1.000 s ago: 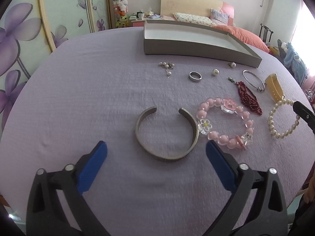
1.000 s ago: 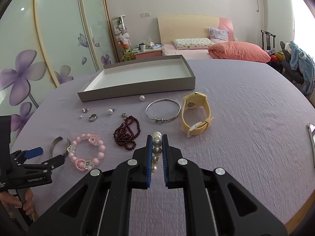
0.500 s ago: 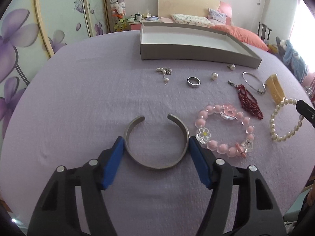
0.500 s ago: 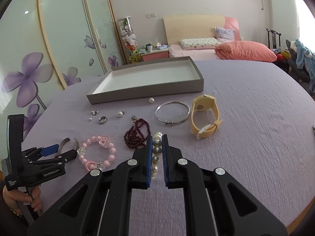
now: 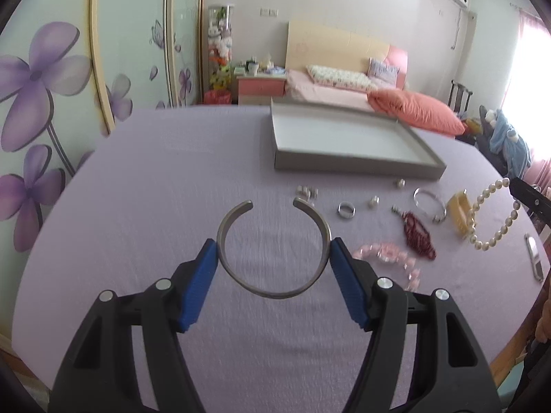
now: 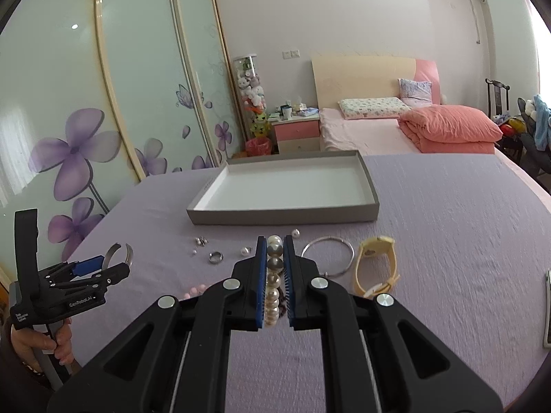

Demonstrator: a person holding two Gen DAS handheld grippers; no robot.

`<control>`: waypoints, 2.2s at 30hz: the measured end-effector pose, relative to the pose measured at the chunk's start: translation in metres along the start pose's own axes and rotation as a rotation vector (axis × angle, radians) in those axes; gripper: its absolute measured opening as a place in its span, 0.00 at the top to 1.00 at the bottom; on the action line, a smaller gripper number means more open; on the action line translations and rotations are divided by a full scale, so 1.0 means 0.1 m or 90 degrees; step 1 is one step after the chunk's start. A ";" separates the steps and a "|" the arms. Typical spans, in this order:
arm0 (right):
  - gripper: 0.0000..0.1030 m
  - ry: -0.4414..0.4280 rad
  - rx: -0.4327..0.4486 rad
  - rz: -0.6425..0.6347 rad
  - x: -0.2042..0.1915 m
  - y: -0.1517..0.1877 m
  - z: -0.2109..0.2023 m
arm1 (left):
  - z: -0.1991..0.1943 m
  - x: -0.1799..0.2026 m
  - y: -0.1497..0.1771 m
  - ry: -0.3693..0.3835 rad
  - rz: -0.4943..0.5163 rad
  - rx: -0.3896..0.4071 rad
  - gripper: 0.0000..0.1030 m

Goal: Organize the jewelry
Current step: 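Carry the pearl bracelet into the tray with the right tool while the left tool places the cuff bangle there, then grasp the yellow watch by its strap with the right tool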

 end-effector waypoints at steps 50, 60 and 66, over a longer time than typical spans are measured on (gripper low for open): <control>0.52 0.085 -0.247 0.149 0.93 -1.17 2.60 | 2.31 0.54 -1.98 0.010 0.030 -0.102 0.36; 0.52 0.092 -0.213 0.132 0.98 -1.19 2.32 | 2.14 0.50 -2.05 0.018 -0.005 -0.068 0.25; 0.52 0.086 -0.165 0.113 0.97 -1.19 1.87 | 1.62 0.32 -2.05 0.025 -0.021 -0.013 0.22</control>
Point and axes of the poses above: each gripper's, at about its wrist camera, not at the fingertips, and z roughly the way its jaws point, x to its right, y to its underside, the point moved 8 cm from there along z, roughly the way its jaws point, and after that the axes turned 6 degrees about -x, right-handed, at the moved point
